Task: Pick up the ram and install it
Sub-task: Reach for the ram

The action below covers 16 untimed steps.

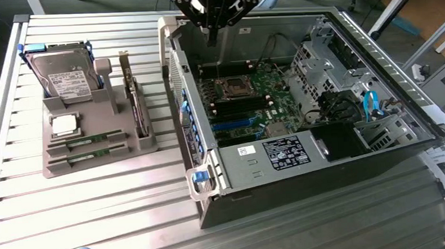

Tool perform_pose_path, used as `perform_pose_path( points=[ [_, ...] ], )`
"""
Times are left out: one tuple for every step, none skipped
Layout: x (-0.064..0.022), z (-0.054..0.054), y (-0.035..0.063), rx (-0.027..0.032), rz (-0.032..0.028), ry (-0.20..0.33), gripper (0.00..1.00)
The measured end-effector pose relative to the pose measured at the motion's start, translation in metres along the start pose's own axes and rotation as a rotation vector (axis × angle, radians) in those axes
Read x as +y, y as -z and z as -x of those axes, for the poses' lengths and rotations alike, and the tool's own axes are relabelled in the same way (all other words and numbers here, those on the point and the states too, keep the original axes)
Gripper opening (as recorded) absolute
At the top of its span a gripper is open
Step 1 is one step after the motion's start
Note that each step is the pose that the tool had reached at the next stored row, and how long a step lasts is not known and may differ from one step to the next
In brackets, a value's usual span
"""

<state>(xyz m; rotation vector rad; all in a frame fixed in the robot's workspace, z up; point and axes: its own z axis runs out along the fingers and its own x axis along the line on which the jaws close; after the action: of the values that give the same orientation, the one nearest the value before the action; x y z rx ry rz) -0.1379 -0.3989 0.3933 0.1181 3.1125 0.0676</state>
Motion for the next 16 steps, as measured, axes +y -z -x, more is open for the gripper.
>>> perform_pose_path(
  points=[
    [0.0000,-0.0002,0.0000,0.0000,0.0000,0.000,0.11],
    [0.0000,-0.0003,0.0000,0.0000,0.0000,0.000,0.11],
    [0.0000,-0.0004,0.0000,0.0000,0.0000,0.000,0.11],
    [-0.0001,-0.0007,0.0000,0.0000,0.0001,0.000,0.11],
    [-0.0001,-0.0008,0.0000,0.0000,0.0000,0.000,0.11],
    [-0.0001,-0.0010,0.0000,0.0000,0.0000,0.000,0.11],
    [-0.0001,-0.0012,0.0000,-0.0001,0.0000,0.000,0.11],
    [-0.0001,-0.0013,0.0000,0.0000,0.0000,0.000,0.11],
    [-0.0001,-0.0014,0.0000,0.0000,0.0000,0.000,0.11],
    [-0.0001,-0.0016,0.0000,0.0000,0.0000,0.000,0.11],
    [-0.0001,-0.0018,0.0000,0.0000,0.0000,0.000,0.11],
    [-0.0002,-0.0020,0.0001,0.0000,0.0000,0.000,0.11],
    [-0.0002,-0.0023,0.0001,0.0000,0.0000,0.000,0.11],
    [-0.0002,-0.0026,0.0001,0.0000,0.0000,0.000,0.11],
    [-0.0002,-0.0028,0.0001,0.0000,0.0000,0.000,0.11],
    [-0.0002,-0.0032,0.0001,0.0000,0.0000,0.000,0.11]
  ],
)
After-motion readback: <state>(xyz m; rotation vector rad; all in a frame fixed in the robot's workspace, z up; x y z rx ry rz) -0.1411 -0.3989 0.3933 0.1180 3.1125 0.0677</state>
